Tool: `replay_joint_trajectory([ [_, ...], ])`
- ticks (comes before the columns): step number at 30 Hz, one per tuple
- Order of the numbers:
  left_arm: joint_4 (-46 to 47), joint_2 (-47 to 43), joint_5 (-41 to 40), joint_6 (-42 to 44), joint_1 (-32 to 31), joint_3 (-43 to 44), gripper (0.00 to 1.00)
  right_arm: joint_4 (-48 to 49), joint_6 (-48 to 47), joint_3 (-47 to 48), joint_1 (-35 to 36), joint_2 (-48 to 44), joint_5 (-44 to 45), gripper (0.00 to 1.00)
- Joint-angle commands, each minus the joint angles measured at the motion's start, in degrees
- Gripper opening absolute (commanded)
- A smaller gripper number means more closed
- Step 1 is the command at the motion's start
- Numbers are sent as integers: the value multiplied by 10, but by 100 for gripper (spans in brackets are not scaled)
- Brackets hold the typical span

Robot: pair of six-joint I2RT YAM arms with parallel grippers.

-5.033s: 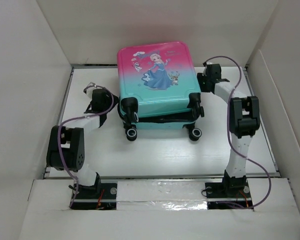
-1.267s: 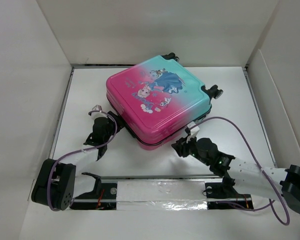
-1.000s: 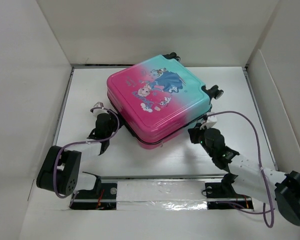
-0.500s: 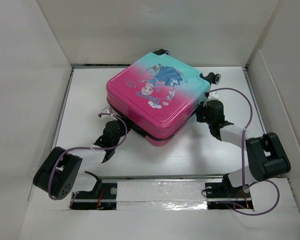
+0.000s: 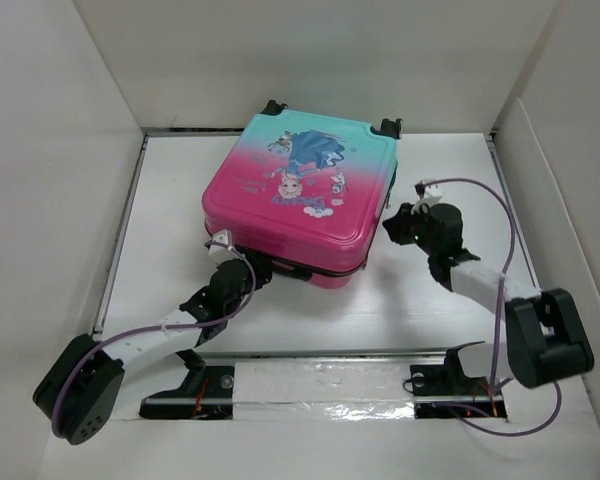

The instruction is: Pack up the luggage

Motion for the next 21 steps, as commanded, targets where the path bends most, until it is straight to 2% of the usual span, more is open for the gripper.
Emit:
replay_joint_trajectory([
  [1,-23,-73,38,59,-21,45,39,78,39,-81,7,-85,-40,25],
  [2,-33,-83,38,61,-21,49,45,83,41,-125,7,-101,-41,20],
  [3,-49,-94,39,67,-21,51,46,84,39,-144,13,-118,-43,2],
  [7,-89,-123,59,71,-21,58,40,116,15,-215,44,-192,-78,0],
  [8,-96,-126,72,70,-21,59,34,121,6,-227,53,-217,-83,0],
  [10,-109,-133,90,72,-21,57,21,125,-9,-248,76,-242,-90,14],
  [11,-113,-135,108,77,-21,56,11,126,-17,-251,82,-263,-92,23],
  [12,-117,-135,119,84,-21,55,7,124,-33,-251,89,-271,-94,35],
  [14,-125,-132,138,99,-33,59,0,109,-55,-245,98,-280,-100,41],
  [17,-109,-126,121,125,-72,57,0,118,-85,-243,104,-277,-99,49],
  [18,-111,-121,96,136,-119,61,0,127,-97,-243,104,-264,-99,51],
  [21,-109,-91,14,147,-204,84,0,152,-119,-231,104,-237,-119,55],
])
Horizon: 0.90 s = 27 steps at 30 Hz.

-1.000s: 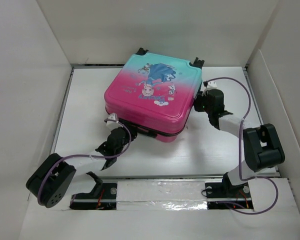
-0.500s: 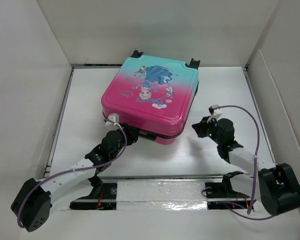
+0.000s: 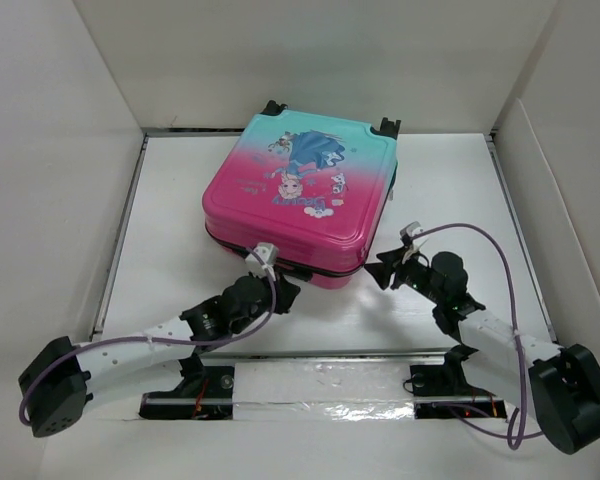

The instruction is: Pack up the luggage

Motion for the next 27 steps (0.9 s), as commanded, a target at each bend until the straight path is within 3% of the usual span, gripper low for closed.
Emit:
replay_joint_trajectory([
  [1,20,31,-66,34,-67,46,0,56,-50,27,4,38,-36,55],
  [5,56,61,-41,41,-67,58,0,92,-67,42,-2,88,-92,56],
  [11,79,109,-39,65,-67,90,2,132,-80,46,18,105,-41,55],
  [14,96,137,-32,76,-60,102,3,155,-79,52,18,124,-38,47],
  [17,116,161,-6,81,-37,112,2,206,-67,49,18,160,-54,33],
  [18,130,166,-4,82,-32,112,2,219,-57,48,18,169,-55,24],
  [23,151,188,1,91,-20,128,3,298,-22,38,36,225,-19,2],
  [27,168,201,-8,96,-20,143,3,306,-4,17,80,207,47,0],
])
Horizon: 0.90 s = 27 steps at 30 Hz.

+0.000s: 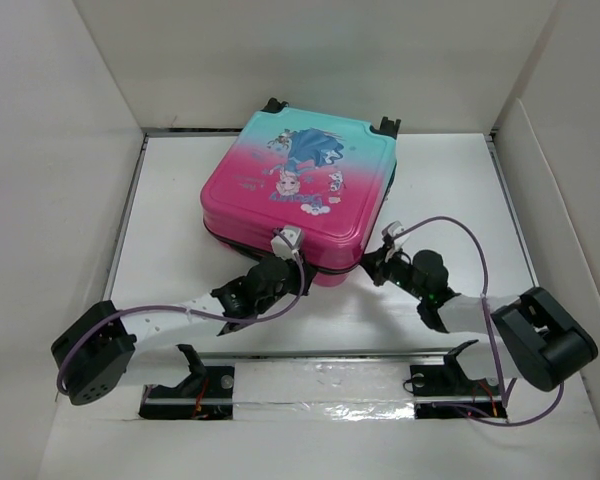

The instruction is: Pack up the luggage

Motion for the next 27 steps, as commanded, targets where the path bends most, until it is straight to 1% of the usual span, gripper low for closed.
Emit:
replay_joint_trajectory([
  [1,76,9,-3,11,4,42,3,54,22,-4,62,-27,55,0],
  [2,80,10,-5,11,9,44,3,27,21,-5,77,-62,73,0],
  [3,87,12,-5,9,9,46,3,-7,22,-6,93,-83,115,0],
  [4,91,16,-7,7,9,46,3,-80,25,-5,125,-105,139,0],
  [5,93,18,-11,7,14,49,4,-117,29,-5,142,-129,159,0],
  [6,101,22,-13,7,14,51,4,-157,45,-4,159,-178,198,0],
  [7,106,29,-15,7,14,53,4,-220,57,-4,177,-201,223,0],
  [8,109,33,-16,7,14,59,4,-245,68,-5,212,-222,233,0],
  [9,119,38,-16,9,19,61,4,-267,95,-5,230,-254,242,0],
  [10,122,50,-16,10,19,66,4,-307,108,-2,249,-264,257,0],
  [11,123,55,-16,10,25,78,4,-325,120,3,287,-271,264,0],
  [13,124,69,-13,9,25,89,4,-369,146,15,327,-270,291,0],
  [15,136,79,1,7,30,104,4,-371,171,38,375,-252,301,0],
  [18,140,99,24,-2,23,125,4,-325,199,89,410,-180,329,0],
  [19,139,104,21,-3,14,130,4,-287,211,103,416,-132,362,0],
  [21,128,103,8,-4,9,136,6,-226,224,134,416,-84,398,0],
  [22,117,88,-4,-7,9,134,8,-152,221,140,416,-58,434,0],
  [23,106,74,-21,-14,9,125,18,-127,209,146,403,-35,434,0],
  [24,75,56,-59,-21,14,118,26,-124,210,155,389,-9,425,0],
  [25,57,9,-71,-27,24,108,32,-107,214,159,376,-5,404,0],
  [26,41,-18,-82,-43,38,87,45,-96,215,154,355,-5,397,0],
  [27,4,-49,-85,-54,74,78,48,-86,215,148,346,-11,388,0],
])
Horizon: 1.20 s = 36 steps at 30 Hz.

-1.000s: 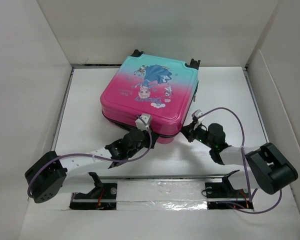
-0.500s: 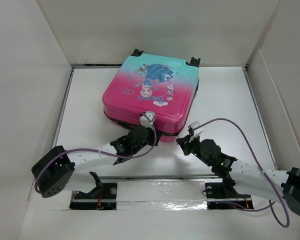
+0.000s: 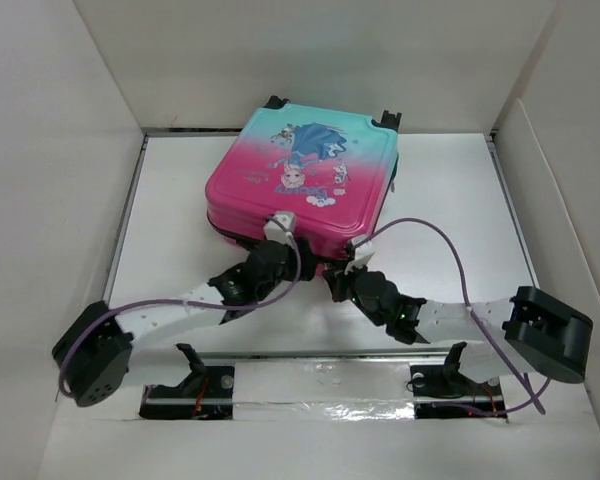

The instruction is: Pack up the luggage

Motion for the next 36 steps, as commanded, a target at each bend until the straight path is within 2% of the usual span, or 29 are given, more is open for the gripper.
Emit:
replay_joint_trajectory([
  [1,43,-162,-78,-46,71,1,49,136,30,17,-17,-3,-107,0],
  [2,17,-229,-105,-65,111,-11,48,136,30,6,-34,-15,-120,0],
  [3,14,-229,-123,-81,134,-14,46,136,30,6,-39,-15,-120,0],
  [4,18,-287,-132,-96,160,-19,43,133,26,3,-44,-24,-131,0],
  [6,35,-319,-101,-125,220,-15,39,127,25,-3,-56,-32,-141,0],
  [7,43,-315,-81,-148,283,-4,39,119,19,-3,-56,-39,-148,0],
  [9,3,-274,-20,-165,346,58,39,109,11,-1,-61,-46,-153,0],
  [10,-9,-219,7,-182,415,80,38,105,10,-1,-61,-50,-154,0],
  [11,-16,-191,40,-190,454,95,38,104,9,-1,-61,-53,-156,0],
  [12,-14,-163,109,-195,489,114,38,103,8,-2,-66,-54,-160,0],
  [14,-10,-85,160,-202,574,126,38,106,4,-4,-66,-55,-176,0],
  [17,-16,25,223,-184,623,165,38,120,7,-17,-66,-61,-198,0],
  [19,-43,106,260,-175,623,210,38,105,3,-22,-66,-77,-203,0],
  [25,-28,205,288,-169,563,243,38,63,-11,-16,-55,-95,-192,0],
  [27,-3,203,282,-176,538,211,38,57,-14,-3,-55,-86,-194,0],
  [31,88,148,246,-204,450,124,38,41,-34,49,-40,-39,-221,0],
  [33,138,121,220,-216,389,59,38,28,-42,98,-29,-7,-235,0],
  [36,156,65,175,-227,309,-15,38,-21,-69,160,12,38,-248,0],
])
